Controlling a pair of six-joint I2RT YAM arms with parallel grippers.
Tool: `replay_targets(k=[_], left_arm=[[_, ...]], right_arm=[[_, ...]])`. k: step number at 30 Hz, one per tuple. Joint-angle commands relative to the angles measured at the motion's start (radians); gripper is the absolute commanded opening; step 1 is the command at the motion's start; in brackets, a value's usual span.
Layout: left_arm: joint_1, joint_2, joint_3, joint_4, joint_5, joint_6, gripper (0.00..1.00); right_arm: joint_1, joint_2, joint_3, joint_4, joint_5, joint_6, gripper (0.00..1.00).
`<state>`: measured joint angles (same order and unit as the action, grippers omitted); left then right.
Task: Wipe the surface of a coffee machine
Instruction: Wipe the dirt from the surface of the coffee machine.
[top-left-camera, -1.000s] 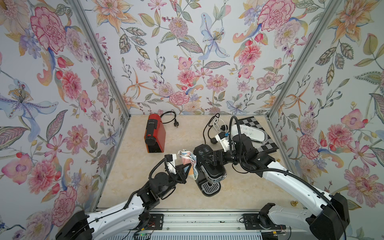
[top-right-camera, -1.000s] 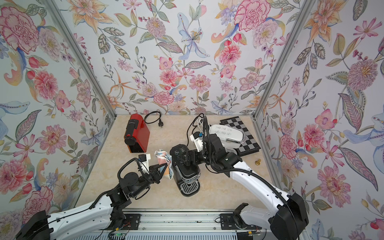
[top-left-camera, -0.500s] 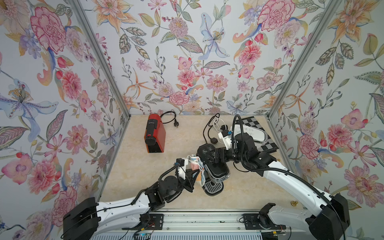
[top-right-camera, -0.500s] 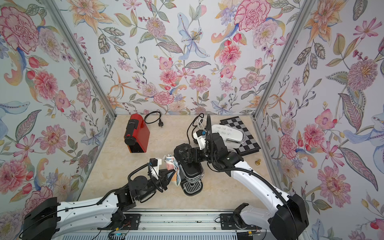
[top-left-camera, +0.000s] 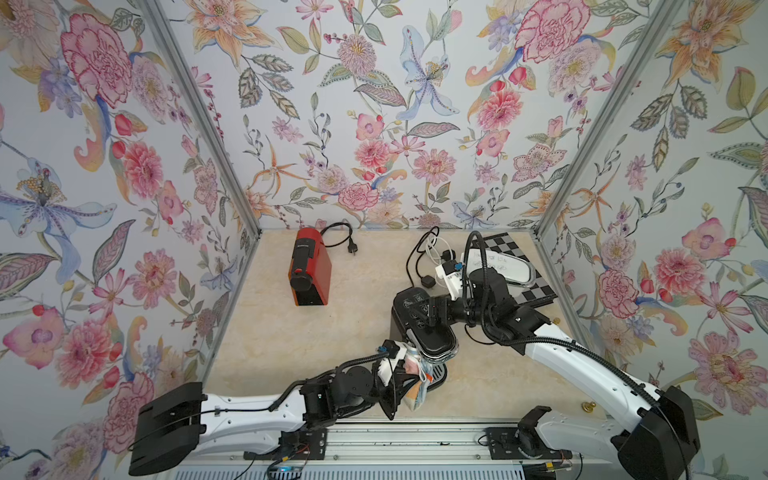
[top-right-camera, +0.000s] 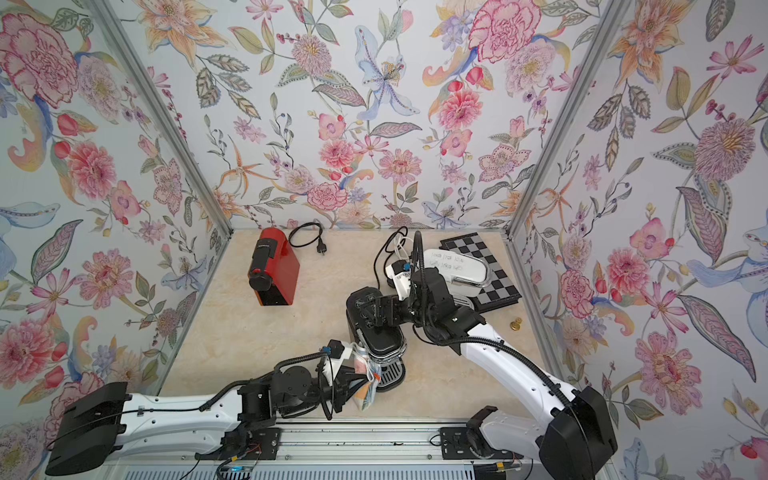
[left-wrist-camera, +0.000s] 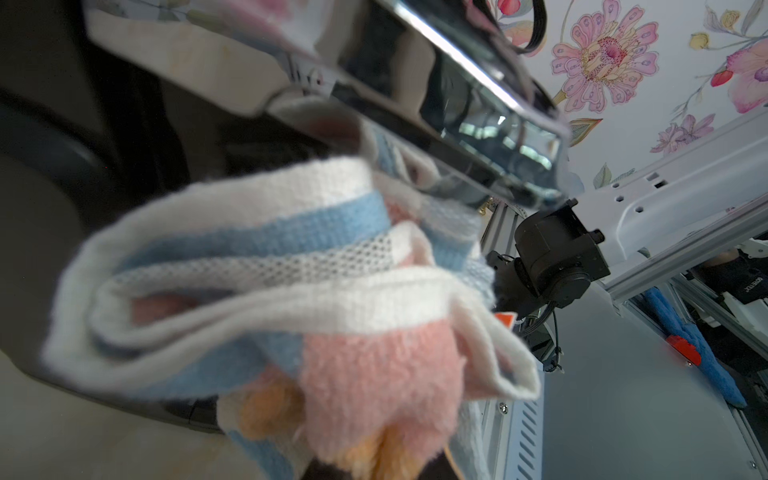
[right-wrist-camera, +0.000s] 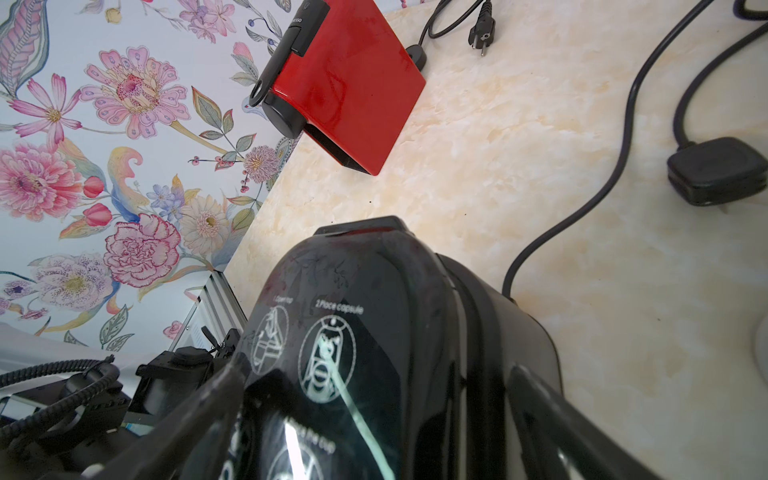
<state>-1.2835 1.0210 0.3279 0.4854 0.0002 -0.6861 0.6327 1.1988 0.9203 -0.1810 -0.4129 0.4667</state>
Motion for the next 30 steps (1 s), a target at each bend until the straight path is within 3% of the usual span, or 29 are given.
replay_targets(k=[1,7,15,21,25,30], left_arm=[[-0.007,-0.039,0.048,0.010,-0.028,0.055,0.00],[0.097,-0.017,-0.039,0.066,-0.009,-0.034,0.00],[0.119,-0.052,0.000,0.047,0.010,0.006,0.00],[0.108,-0.013,0.105,0.056,0.167,0.053,0.00],[0.110,0.012,0.114,0.005,0.124,0.060,0.00],[0.214,-0.044,0.043,-0.028,0.079,0.012,0.00]], right_arm=[[0.028,0.026,-0.044,-0.059,-0.031,0.013,1.00],[0.027,0.030,-0.052,-0.057,-0.033,0.012,1.00],[0.027,0.044,-0.038,-0.057,-0.039,0.008,1.00],[0.027,0.052,-0.029,-0.057,-0.040,0.007,1.00],[0.025,0.053,-0.032,-0.055,-0.040,0.004,1.00],[0.024,0.058,-0.035,-0.055,-0.043,0.004,1.00]])
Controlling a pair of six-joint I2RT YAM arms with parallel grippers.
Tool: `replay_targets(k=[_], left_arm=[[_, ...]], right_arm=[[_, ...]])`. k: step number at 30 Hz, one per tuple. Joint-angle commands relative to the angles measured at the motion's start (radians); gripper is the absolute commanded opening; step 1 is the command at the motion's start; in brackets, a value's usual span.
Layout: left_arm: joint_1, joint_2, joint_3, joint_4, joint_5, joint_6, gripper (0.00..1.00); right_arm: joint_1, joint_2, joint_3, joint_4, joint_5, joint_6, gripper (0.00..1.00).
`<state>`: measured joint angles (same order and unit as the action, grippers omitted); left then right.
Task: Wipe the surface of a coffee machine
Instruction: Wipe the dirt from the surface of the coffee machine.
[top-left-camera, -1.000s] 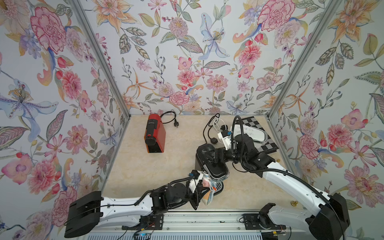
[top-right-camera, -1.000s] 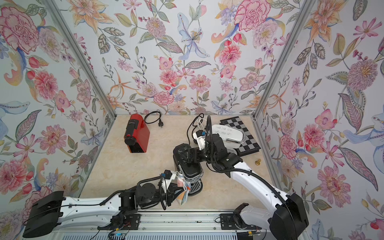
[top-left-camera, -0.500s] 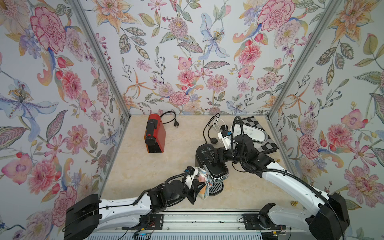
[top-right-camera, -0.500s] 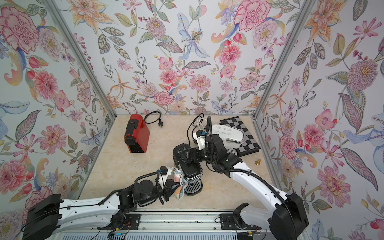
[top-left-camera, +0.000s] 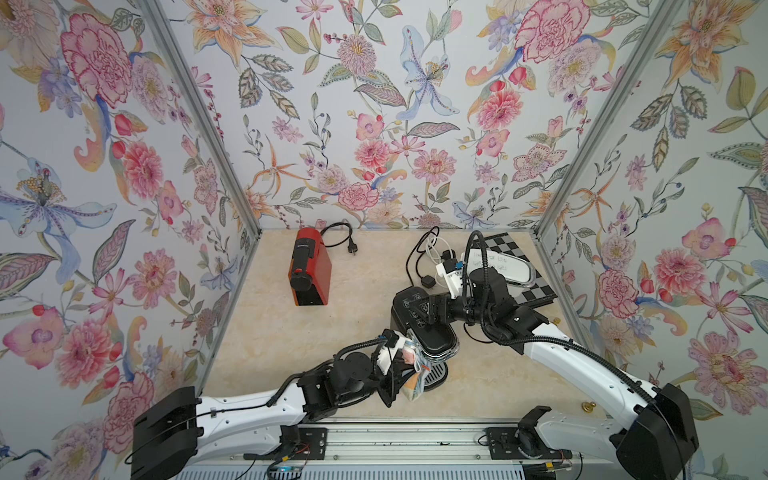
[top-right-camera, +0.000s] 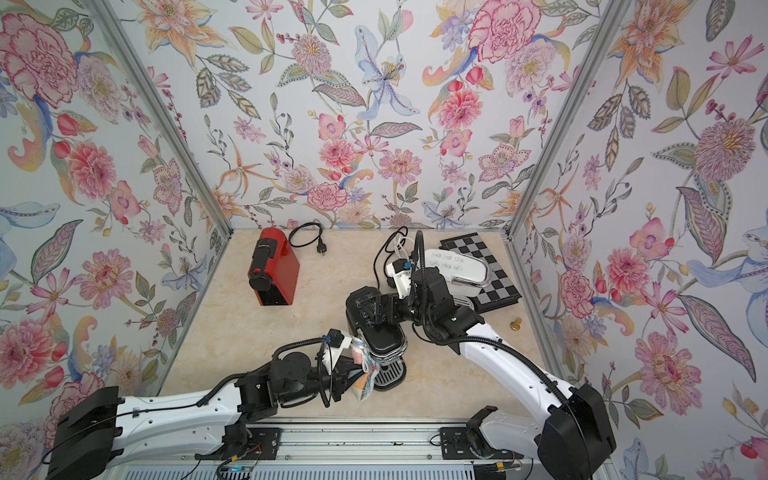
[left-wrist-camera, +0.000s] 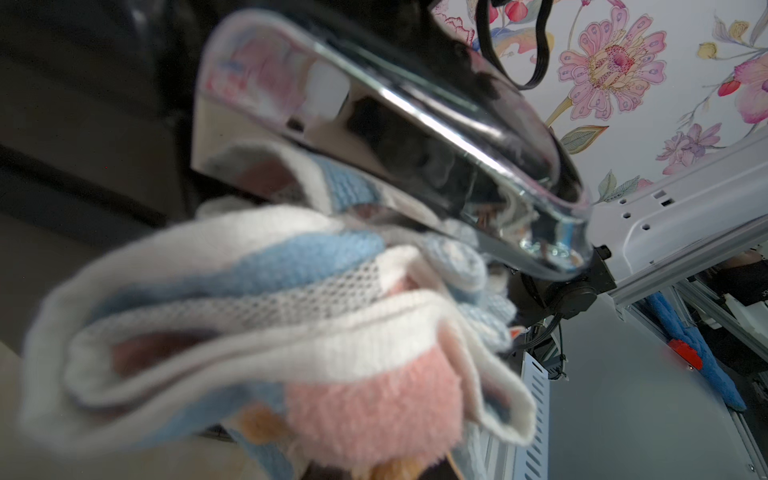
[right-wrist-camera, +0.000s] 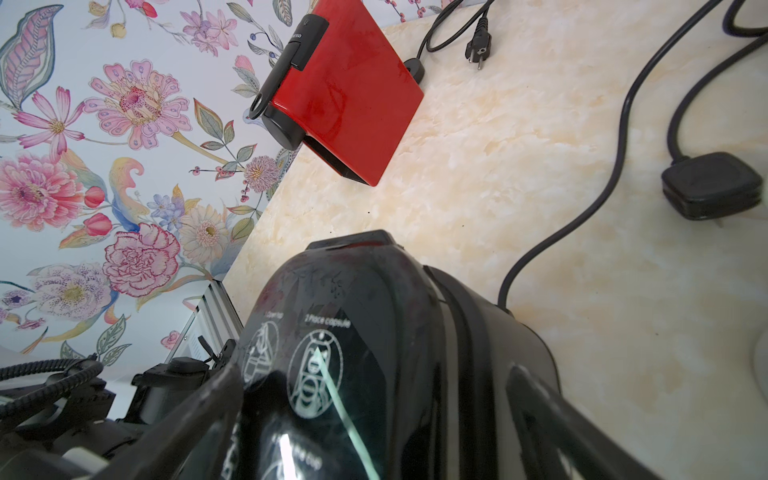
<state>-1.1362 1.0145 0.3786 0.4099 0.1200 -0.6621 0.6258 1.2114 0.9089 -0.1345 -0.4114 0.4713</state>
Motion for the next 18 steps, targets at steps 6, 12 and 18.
replay_targets(k=[6,12,18], left_arm=[[0.156,-0.149,-0.020,-0.072,-0.048,0.022,0.00],[0.240,-0.252,-0.012,-0.151,-0.033,0.053,0.00],[0.340,-0.289,-0.039,-0.104,0.029,0.045,0.00]], right_arm=[[0.032,0.060,-0.018,-0.098,-0.050,-0.003,1.00],[0.031,0.066,-0.022,-0.096,-0.048,-0.002,1.00],[0.030,0.060,-0.037,-0.095,-0.056,-0.003,1.00]])
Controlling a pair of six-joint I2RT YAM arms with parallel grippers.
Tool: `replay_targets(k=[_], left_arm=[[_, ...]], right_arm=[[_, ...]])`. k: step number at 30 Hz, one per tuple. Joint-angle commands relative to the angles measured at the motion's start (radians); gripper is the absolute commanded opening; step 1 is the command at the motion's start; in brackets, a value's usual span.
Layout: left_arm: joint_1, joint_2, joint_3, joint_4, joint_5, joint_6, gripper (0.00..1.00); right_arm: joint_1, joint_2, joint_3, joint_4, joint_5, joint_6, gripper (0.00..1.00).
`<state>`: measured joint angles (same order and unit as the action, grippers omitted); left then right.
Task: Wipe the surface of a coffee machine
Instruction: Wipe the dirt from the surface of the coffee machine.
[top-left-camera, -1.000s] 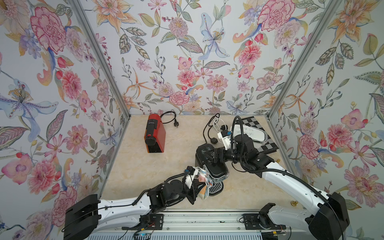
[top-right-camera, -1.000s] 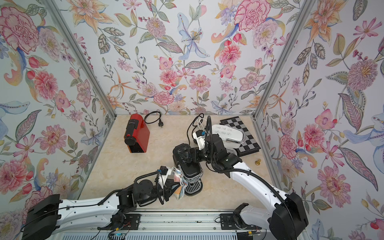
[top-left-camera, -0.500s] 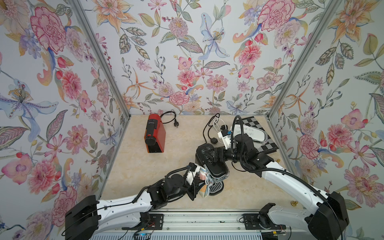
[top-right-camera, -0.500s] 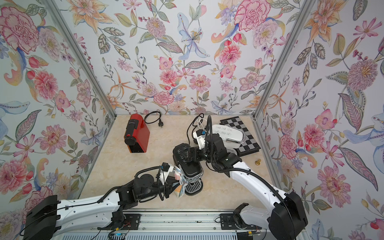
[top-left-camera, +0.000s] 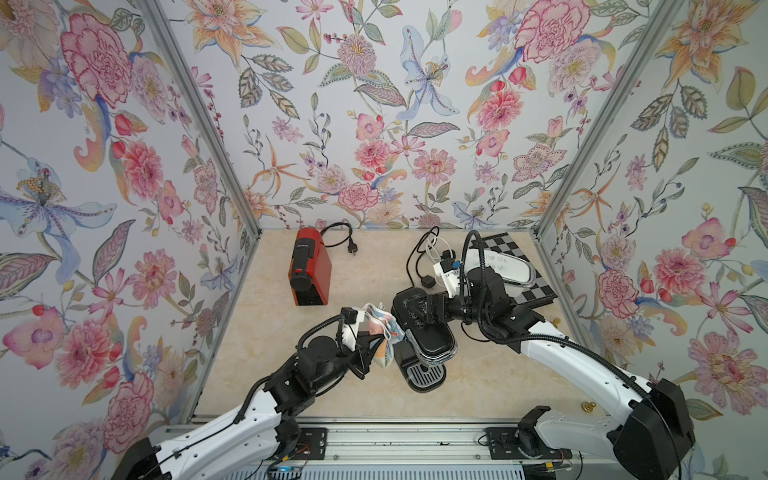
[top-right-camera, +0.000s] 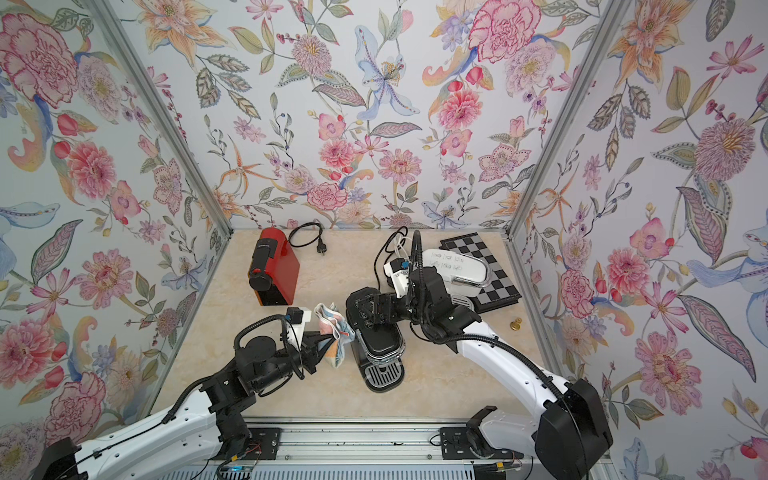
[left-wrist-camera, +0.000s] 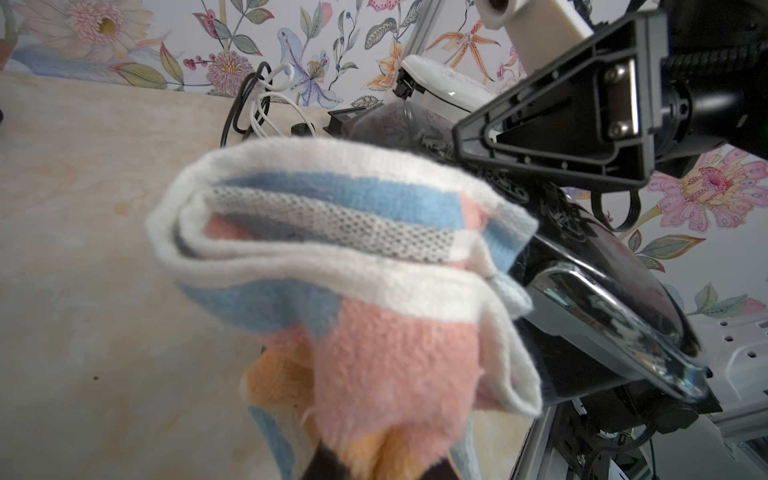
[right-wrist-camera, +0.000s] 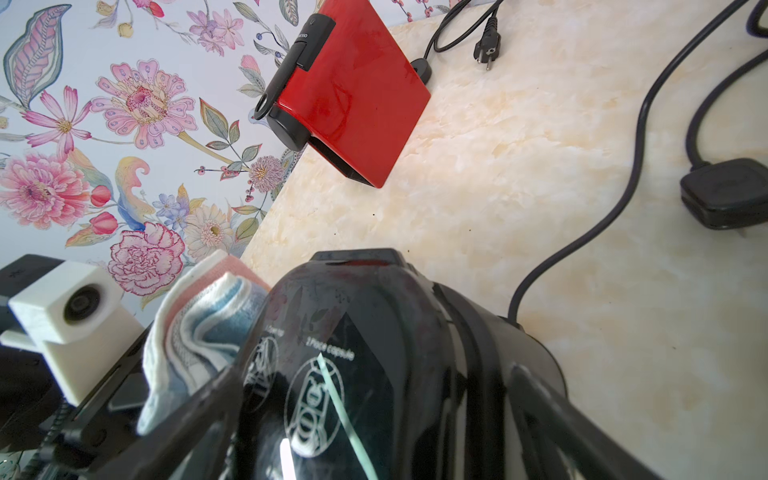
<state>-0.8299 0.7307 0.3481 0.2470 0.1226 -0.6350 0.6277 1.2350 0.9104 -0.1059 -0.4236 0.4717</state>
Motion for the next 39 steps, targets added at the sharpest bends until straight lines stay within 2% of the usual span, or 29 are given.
replay_targets(k=[1,3,8,16,24,28,32,39], left_arm=[[0.041,0.008,-0.015,0.092,0.050,0.014,0.00],[0.041,0.057,-0.028,0.187,0.110,0.001,0.00],[0.041,0.185,-0.049,0.325,0.152,-0.056,0.00],[0.041,0.329,-0.133,0.411,0.071,-0.186,0.00],[0.043,0.663,-0.147,0.688,0.109,-0.281,0.00],[0.040,0.776,-0.125,0.788,0.127,-0.320,0.00],[0.029,0.753,-0.093,0.745,0.135,-0.316,0.00],[-0.043,0.476,-0.032,0.564,0.067,-0.286,0.00]], right_arm=[[-0.002,0.034,-0.042,-0.124,-0.046,-0.004,1.00],[-0.008,0.034,-0.044,-0.123,-0.049,-0.005,1.00],[-0.011,0.034,-0.047,-0.121,-0.051,-0.005,1.00],[-0.007,0.050,-0.057,-0.106,-0.062,0.002,1.00],[-0.002,0.048,-0.064,-0.095,-0.065,0.005,1.00],[0.000,0.043,-0.070,-0.093,-0.065,0.007,1.00],[0.000,0.034,-0.080,-0.091,-0.063,0.008,1.00],[-0.002,0.035,-0.080,-0.088,-0.064,0.009,1.00]])
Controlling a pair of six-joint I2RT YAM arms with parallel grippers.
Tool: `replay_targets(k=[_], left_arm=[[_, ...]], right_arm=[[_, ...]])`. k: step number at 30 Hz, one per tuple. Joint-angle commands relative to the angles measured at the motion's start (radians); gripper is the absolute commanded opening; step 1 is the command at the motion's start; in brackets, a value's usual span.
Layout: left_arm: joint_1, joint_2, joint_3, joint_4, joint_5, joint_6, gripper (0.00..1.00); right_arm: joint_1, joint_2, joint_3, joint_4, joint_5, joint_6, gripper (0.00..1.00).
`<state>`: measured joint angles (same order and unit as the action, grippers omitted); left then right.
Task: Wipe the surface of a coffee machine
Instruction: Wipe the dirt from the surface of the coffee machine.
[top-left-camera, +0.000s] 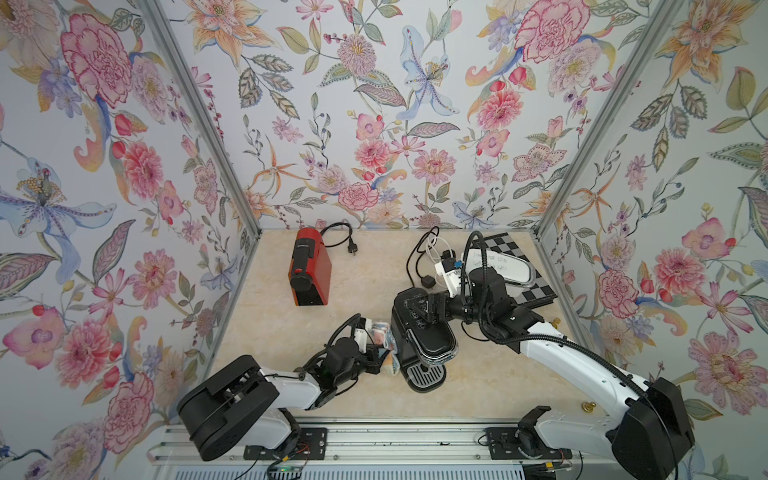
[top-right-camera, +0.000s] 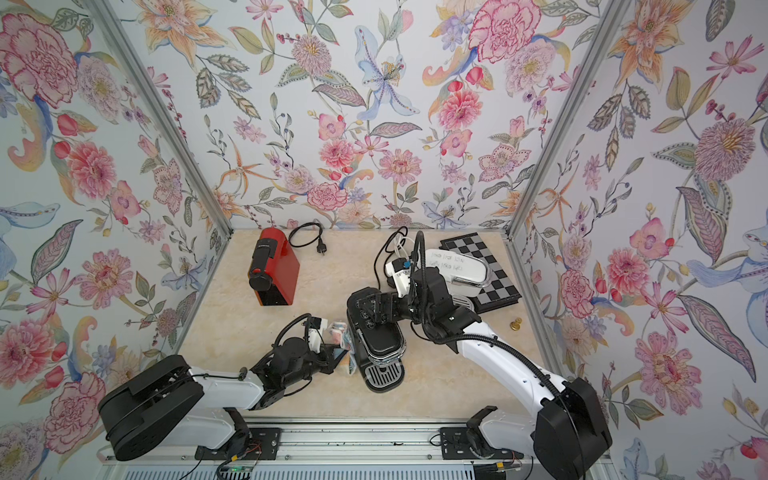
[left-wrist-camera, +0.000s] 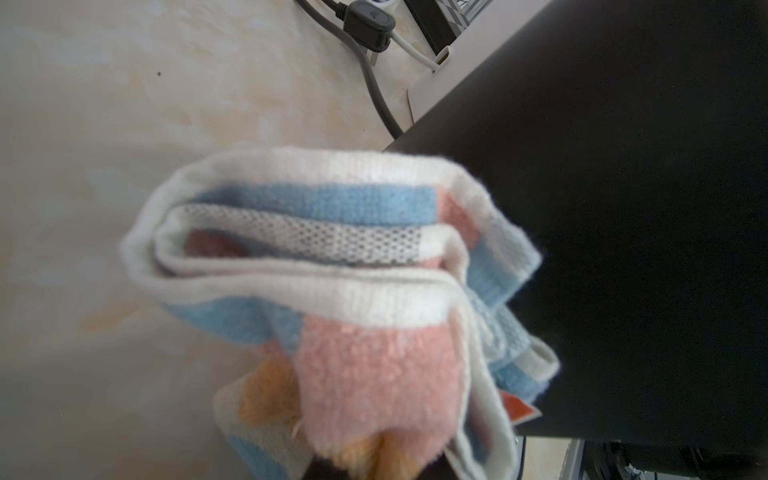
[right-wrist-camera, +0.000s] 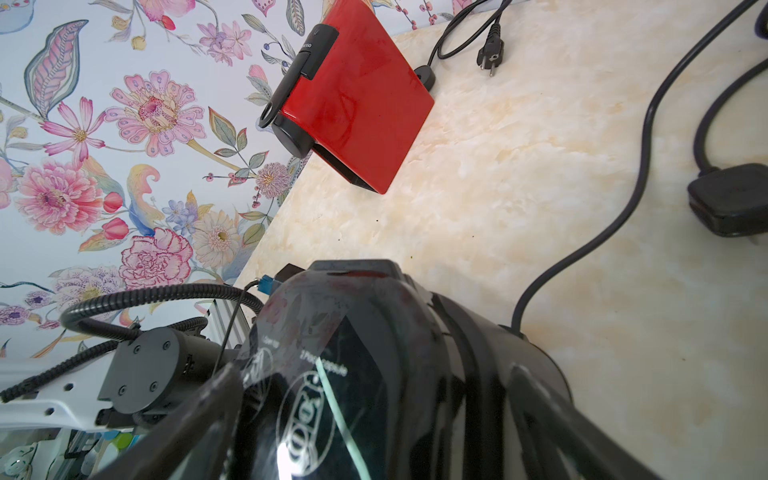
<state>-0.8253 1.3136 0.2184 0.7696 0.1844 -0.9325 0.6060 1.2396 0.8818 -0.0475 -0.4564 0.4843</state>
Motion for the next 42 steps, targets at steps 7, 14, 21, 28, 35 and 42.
replay_targets(k=[7,14,21,28,35,42], left_arm=[[-0.067,-0.293,0.181,-0.124,-0.052,0.028,0.00],[-0.043,-0.204,0.125,-0.053,-0.054,0.012,0.00],[-0.018,-0.012,0.134,0.079,-0.004,0.011,0.00],[-0.014,0.082,0.169,-0.028,-0.016,-0.020,0.00],[-0.040,0.134,0.171,-0.061,-0.007,-0.068,0.00],[-0.101,0.104,0.177,-0.155,-0.016,-0.131,0.00]], right_arm=[[0.019,0.054,-0.040,-0.141,-0.040,-0.007,1.00],[0.020,0.064,-0.033,-0.140,-0.044,-0.008,1.00],[0.020,0.057,-0.042,-0.140,-0.045,-0.008,1.00],[0.020,0.057,-0.062,-0.129,-0.041,-0.003,1.00],[0.016,0.048,-0.082,-0.115,-0.038,0.003,1.00],[0.008,0.047,-0.087,-0.098,-0.036,0.004,1.00]])
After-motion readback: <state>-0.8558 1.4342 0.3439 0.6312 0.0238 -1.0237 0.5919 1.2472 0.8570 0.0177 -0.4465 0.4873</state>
